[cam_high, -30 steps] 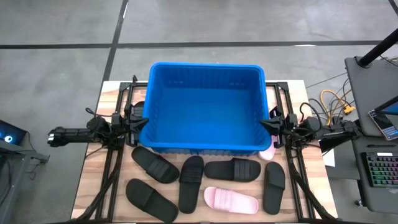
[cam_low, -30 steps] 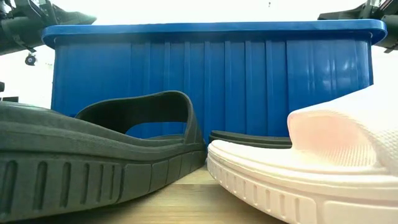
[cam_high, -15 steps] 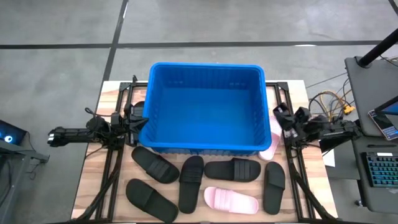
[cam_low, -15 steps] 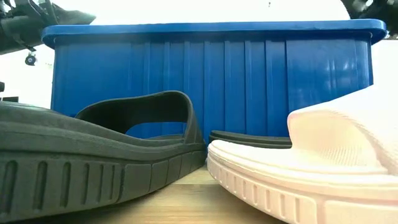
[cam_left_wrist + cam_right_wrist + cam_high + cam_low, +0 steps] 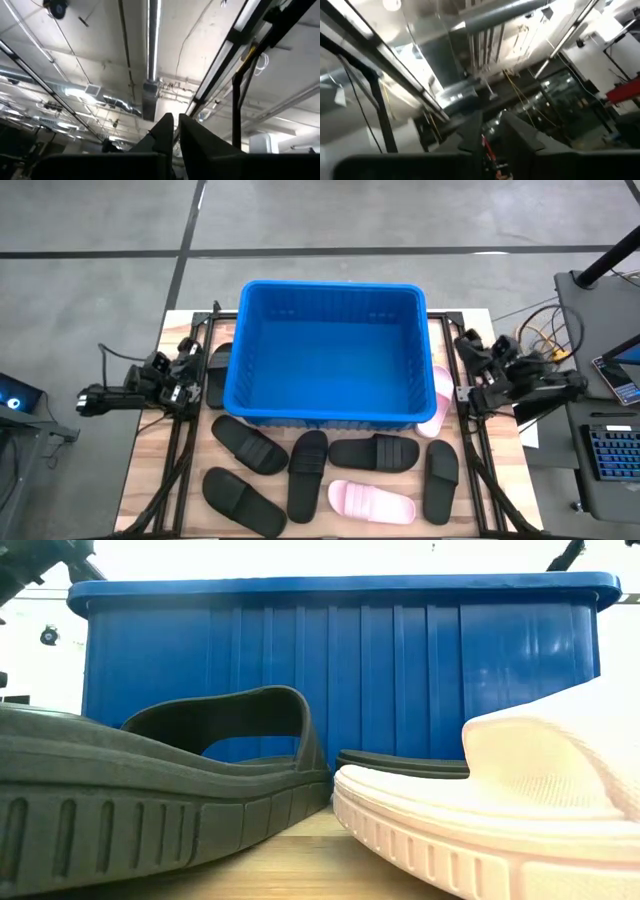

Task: Pick and place slides into bin
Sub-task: Put the pink slide into the blue bin

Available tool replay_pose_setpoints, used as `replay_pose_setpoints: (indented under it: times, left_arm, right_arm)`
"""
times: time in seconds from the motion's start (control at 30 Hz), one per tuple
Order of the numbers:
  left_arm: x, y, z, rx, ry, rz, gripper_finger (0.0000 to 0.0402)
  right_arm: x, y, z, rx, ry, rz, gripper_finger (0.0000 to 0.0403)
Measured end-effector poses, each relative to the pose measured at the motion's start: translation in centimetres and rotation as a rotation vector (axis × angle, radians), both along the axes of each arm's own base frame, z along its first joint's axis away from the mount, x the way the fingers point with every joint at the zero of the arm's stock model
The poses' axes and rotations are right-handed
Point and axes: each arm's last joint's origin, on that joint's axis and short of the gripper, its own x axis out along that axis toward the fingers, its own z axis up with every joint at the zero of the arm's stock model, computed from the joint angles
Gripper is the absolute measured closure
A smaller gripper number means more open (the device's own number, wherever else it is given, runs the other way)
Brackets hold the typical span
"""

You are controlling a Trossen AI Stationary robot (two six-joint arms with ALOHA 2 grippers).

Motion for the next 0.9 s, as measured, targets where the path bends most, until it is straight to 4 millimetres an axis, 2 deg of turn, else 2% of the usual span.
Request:
replay_pose_setpoints:
  times: [0.2,0.37,0.47,0.6,0.73,0.9]
  left_arm:
    - [0.2,0.0,2.1,-0.011,-0.004,0.011,0.0259]
    - [1.0,0.1,3.8,-0.121,0.006,-0.063,0.0178]
    - [1.6,0.2,4.8,-0.145,0.024,-0.074,0.016]
    - [2.8,0.1,6.4,-0.141,0.052,-0.071,0.0157]
    - [3.8,0.1,7.8,-0.104,0.074,-0.032,0.0157]
    - [4.7,0.3,9.3,-0.107,0.084,0.05,0.0157]
  right_arm:
    - [1.1,0.3,6.5,-0.104,0.228,0.024,0.0233]
    - [1.7,0.4,9.6,-0.063,0.477,0.069,0.019]
    - [2.3,0.6,11.2,-0.02,0.515,0.128,0.0187]
    - [3.2,0.9,13.3,0.025,0.518,0.218,0.0191]
    - [4.1,1.1,14.3,0.127,0.626,0.286,0.0196]
    - [5.5,2.5,14.6,0.128,0.708,0.633,0.0197]
